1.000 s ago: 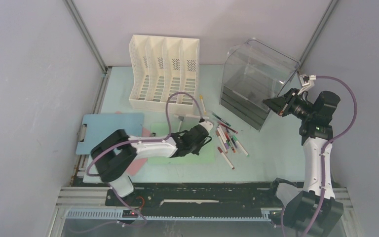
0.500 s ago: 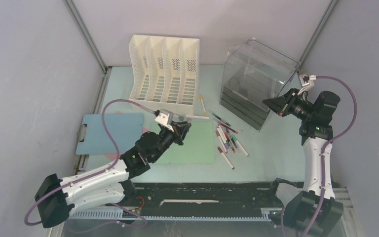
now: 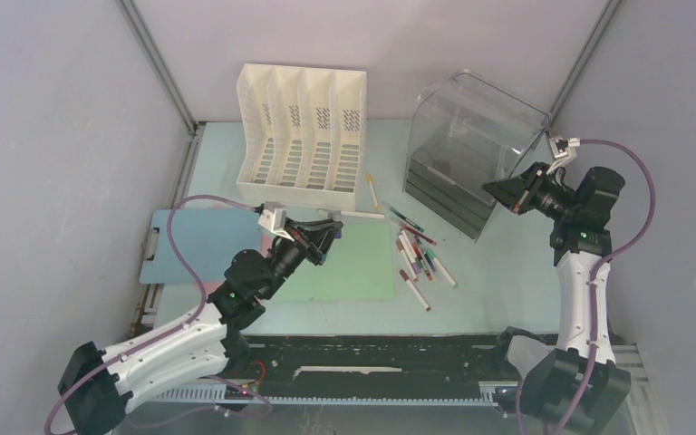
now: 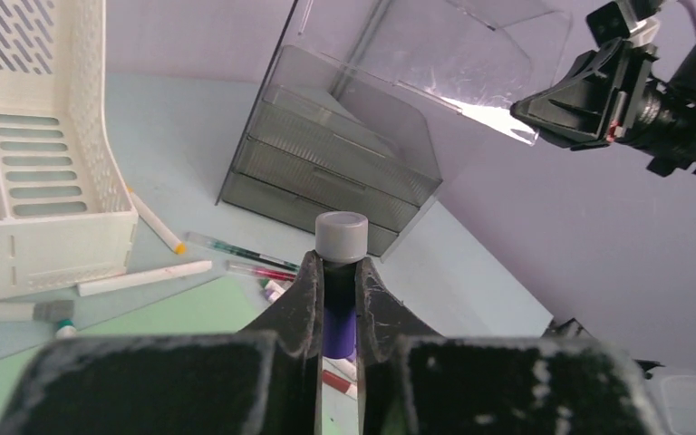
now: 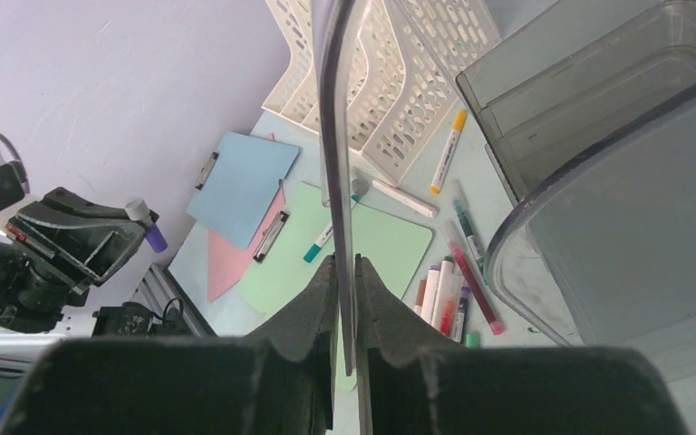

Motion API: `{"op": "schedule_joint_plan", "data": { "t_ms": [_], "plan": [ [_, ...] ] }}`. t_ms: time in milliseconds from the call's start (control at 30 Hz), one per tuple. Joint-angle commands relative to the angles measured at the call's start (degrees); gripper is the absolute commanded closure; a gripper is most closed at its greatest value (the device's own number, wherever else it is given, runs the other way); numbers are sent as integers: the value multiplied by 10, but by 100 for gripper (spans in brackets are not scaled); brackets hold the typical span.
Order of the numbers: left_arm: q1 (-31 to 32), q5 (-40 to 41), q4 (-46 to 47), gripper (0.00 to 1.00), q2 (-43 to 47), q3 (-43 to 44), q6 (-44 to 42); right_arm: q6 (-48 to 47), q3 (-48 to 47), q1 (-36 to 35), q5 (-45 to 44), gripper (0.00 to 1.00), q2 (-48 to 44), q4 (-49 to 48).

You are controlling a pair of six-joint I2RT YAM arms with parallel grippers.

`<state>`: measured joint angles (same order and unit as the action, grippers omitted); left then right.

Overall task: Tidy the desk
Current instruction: Pick up the stationery from the folder, then place the stationery in the drawer.

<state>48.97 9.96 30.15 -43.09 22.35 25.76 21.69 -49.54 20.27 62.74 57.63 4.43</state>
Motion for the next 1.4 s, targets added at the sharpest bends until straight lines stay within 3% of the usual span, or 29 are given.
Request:
{"op": "schedule_joint_plan", "data": {
  "t_ms": [0, 267, 433, 633, 900, 1367],
  "plan": [
    [-18, -58, 111, 100, -2, -23, 53, 2, -5, 1, 67, 84, 9, -6],
    [-34, -88, 130, 100, -31, 11, -17, -11, -12, -2, 143, 85, 35, -21],
    [-35, -124, 193, 100, -88, 24, -2, -35, -28, 0, 147, 85, 49, 9],
    [-35, -153, 278, 100, -187, 53, 72, -17, -32, 1, 152, 85, 55, 4],
    [-37, -123, 292, 100, -307, 120, 170, 36, -32, -7, 146, 84, 51, -39],
    [-42, -73, 348, 100, -551, 250, 431, 42, -30, -46, 75, 84, 47, -14]
  ]
}}
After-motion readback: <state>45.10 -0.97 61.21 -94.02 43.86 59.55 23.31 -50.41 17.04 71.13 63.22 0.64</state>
